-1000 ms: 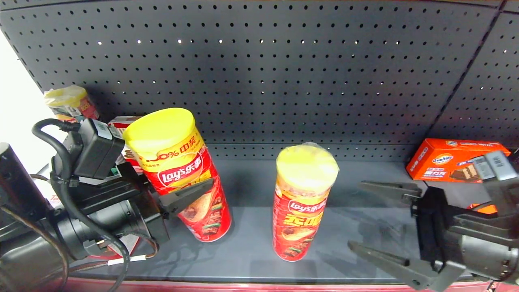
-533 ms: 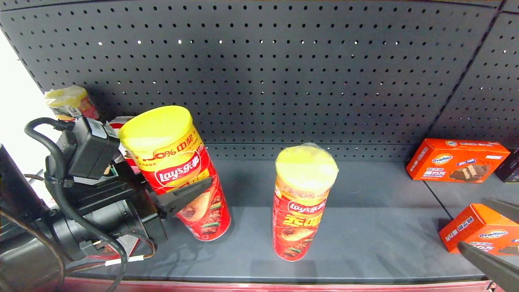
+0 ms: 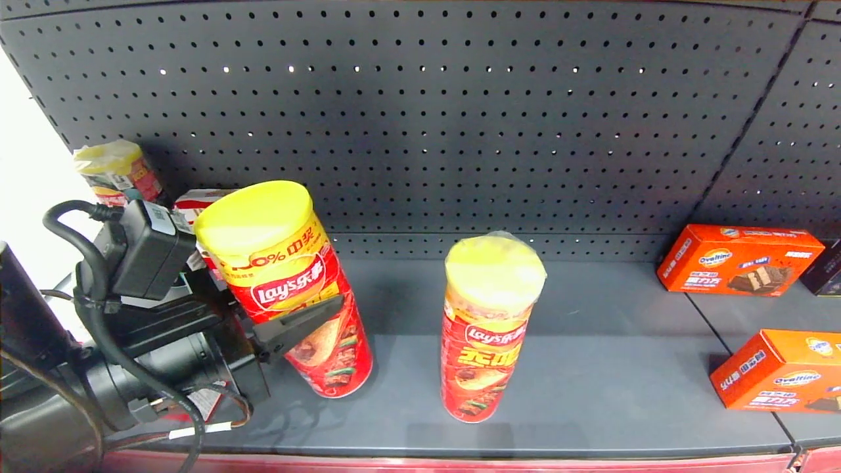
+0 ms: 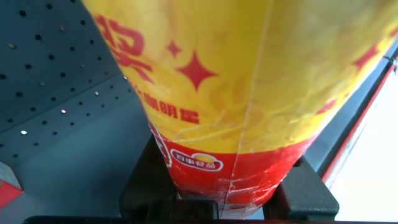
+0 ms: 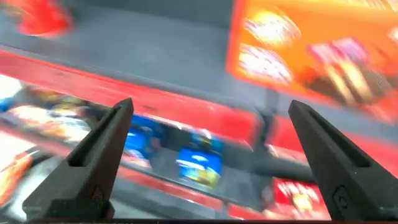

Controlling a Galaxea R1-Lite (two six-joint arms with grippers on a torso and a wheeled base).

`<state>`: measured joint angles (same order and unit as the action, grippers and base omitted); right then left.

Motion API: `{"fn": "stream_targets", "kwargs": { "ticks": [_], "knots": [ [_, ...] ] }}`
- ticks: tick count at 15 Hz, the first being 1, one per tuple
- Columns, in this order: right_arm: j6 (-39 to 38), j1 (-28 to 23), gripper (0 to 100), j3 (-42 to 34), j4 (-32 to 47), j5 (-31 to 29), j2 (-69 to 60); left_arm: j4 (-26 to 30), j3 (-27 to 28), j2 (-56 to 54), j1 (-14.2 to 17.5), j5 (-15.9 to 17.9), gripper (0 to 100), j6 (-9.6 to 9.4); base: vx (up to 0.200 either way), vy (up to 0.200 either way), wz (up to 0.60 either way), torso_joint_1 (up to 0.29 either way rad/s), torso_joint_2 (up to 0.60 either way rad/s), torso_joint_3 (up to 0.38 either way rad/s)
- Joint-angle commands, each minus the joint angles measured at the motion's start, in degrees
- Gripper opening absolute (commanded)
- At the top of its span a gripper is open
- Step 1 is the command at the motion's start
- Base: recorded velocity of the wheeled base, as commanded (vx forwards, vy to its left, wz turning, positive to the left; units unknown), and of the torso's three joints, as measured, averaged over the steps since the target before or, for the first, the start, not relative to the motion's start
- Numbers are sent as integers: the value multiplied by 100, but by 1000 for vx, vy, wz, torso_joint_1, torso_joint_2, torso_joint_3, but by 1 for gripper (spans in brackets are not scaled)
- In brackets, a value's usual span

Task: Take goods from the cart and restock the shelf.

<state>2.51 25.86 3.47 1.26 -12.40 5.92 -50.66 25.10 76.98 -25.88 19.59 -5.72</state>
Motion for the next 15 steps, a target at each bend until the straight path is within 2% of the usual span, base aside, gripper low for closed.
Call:
{"fn": "stream_targets", "kwargs": {
  "ticks": [1, 2, 5, 6, 8, 9, 12, 13, 15],
  "knots": [
    [-14, -195, 100, -128, 59, 106, -592, -22, -128, -8, -5, 1, 0, -8, 0, 0, 0, 0, 0, 0],
    [-5, -239, 100, -128, 59, 88, -592, -22, -128, -8, -5, 10, 0, -17, 0, 0, 0, 0, 0, 0],
    [-23, -1048, 100, -119, 59, -52, -302, -14, -137, -78, -5, 1, 0, -26, 0, 0, 0, 0, 0, 0],
    [-23, -1039, 100, -119, 59, -70, -276, -5, -137, -105, -5, 1, 0, -17, 0, 0, 0, 0, 0, 0],
    [-23, -1118, 100, -101, 77, -711, -162, -14, -181, -122, 4, 10, 0, -8, 0, 0, 0, 0, 0, 0],
    [-14, -1294, 100, -110, 59, -834, 23, -14, -207, -131, 4, 10, 0, -8, 0, 0, 0, 0, 0, 0],
    [-5, -2454, 100, -110, 59, -790, 330, -14, -242, -140, 4, 10, 0, -8, 0, 0, 0, 0, 0, 0],
    [13, -3051, 100, -110, 59, -711, 172, -14, -260, -140, 4, 10, 0, -8, 0, 0, 0, 0, 0, 0],
    [-119, -3051, 100, -145, 6, -333, -91, -22, -251, -149, -5, 19, 0, -8, 0, 0, 0, 0, 0, 0]
  ]
}}
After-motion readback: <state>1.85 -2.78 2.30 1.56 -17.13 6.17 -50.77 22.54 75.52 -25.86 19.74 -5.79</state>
